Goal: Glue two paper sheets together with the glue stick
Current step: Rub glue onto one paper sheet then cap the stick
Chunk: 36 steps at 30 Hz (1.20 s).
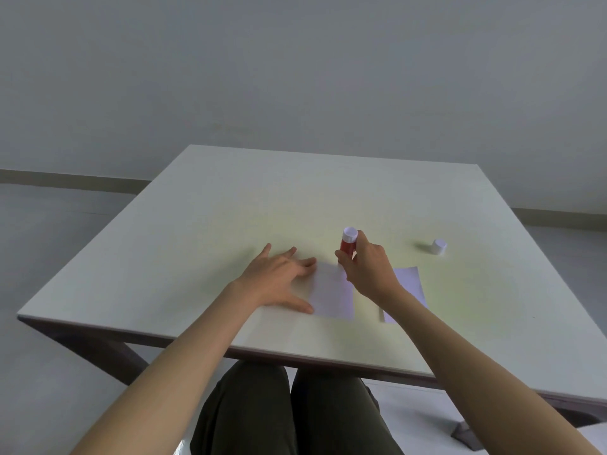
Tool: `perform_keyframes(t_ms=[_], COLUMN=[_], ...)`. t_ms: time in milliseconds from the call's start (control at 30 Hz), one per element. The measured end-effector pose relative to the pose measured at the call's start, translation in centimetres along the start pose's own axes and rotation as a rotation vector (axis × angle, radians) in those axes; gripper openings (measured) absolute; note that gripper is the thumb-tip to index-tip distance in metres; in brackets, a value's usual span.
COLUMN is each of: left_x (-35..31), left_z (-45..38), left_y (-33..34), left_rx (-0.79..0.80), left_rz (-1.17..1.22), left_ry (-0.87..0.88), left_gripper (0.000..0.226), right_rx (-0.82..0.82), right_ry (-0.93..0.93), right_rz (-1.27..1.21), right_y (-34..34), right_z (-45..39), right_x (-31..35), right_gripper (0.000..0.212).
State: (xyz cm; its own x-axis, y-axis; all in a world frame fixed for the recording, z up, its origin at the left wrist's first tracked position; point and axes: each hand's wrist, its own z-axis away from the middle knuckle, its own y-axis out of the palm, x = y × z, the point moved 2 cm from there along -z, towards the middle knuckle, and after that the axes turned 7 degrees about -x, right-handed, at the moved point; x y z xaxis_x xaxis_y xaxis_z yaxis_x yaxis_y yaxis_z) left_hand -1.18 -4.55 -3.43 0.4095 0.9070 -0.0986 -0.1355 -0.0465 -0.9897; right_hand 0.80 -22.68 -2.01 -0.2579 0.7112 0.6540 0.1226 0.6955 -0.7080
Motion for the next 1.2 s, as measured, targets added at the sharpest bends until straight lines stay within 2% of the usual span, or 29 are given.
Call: perform_keyframes(t_ms=[200, 400, 467, 567, 700, 933, 1200], left_x=[0.0, 0.3, 0.3, 0.5, 0.7, 0.5, 0.2], left_z=[0.5, 0.6, 0.6, 0.7, 0.7, 0.7, 0.6], left_y=[0.1, 0.3, 0.3, 0.6, 0.9, 1.0, 0.5], left_rx=[0.009, 0.001, -0.021, -0.027, -0.003, -0.008, 0.019], left_rz=[0.037, 0.048, 0.051, 0.068, 0.079, 0.127, 0.141], left_ry=[-0.003, -0.005, -0.001, -0.005, -0.015, -0.029, -0.046], left_gripper=[0.090, 0.091, 0.090, 0.088, 0.082, 0.090, 0.087], right_rx=[0.009, -0.177, -0.187, -0.117, -0.049, -0.015, -0.013], right_ry=[0.102, 0.297, 0.266, 0.173, 0.172, 0.121, 0.052], right_rz=[-0.066, -0.215, -0.231, -0.260, -0.290, -0.237, -0.139], right_y=[-1.0, -3.7, -3.6, -1.9, 0.2, 1.8, 2.0], right_z=[0.3, -0.3, 0.0, 0.9, 1.5, 1.7, 2.4], right_x=[-0.9, -2.8, -2.3, -0.5, 0.5, 1.8, 2.2], right_gripper=[0.012, 0.014, 0.012, 0.010, 0.012, 0.010, 0.016])
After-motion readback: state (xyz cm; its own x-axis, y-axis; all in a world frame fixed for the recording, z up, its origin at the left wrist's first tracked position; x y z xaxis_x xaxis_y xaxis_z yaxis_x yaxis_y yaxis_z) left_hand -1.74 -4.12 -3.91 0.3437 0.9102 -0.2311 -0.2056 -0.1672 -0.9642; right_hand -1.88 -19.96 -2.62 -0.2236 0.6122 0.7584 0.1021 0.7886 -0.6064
